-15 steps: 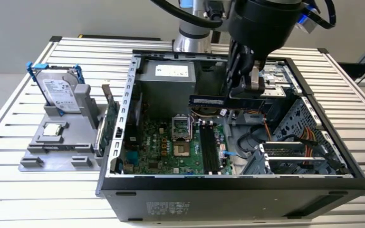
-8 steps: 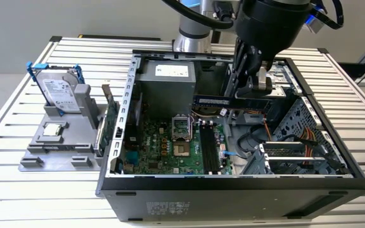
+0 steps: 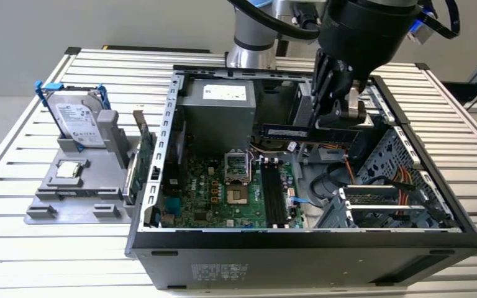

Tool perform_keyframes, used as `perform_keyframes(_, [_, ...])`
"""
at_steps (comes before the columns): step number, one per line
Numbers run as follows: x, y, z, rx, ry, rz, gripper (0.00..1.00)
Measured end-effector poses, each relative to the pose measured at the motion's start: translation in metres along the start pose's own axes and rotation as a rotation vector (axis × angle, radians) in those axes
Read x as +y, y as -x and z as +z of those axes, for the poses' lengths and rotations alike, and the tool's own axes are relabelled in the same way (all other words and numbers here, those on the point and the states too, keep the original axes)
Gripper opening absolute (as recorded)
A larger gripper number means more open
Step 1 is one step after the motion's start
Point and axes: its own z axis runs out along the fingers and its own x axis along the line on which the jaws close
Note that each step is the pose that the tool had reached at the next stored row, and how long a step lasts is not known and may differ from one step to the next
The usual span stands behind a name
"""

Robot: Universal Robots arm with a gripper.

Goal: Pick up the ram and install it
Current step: 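Insert the ram into the slot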

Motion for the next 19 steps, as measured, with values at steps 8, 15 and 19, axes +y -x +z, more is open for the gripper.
perform_keyframes(8, [-0.0067,0.0005,-0.0002,0.0000,0.0000,0.000,0.00])
perform_keyframes(15, [-0.0094,0.0007,-0.0002,0.0000,0.0000,-0.005,0.00])
perform_keyframes(19, [-0.0099,0.0008,-0.0002,0.0001,0.0001,-0.007,0.00])
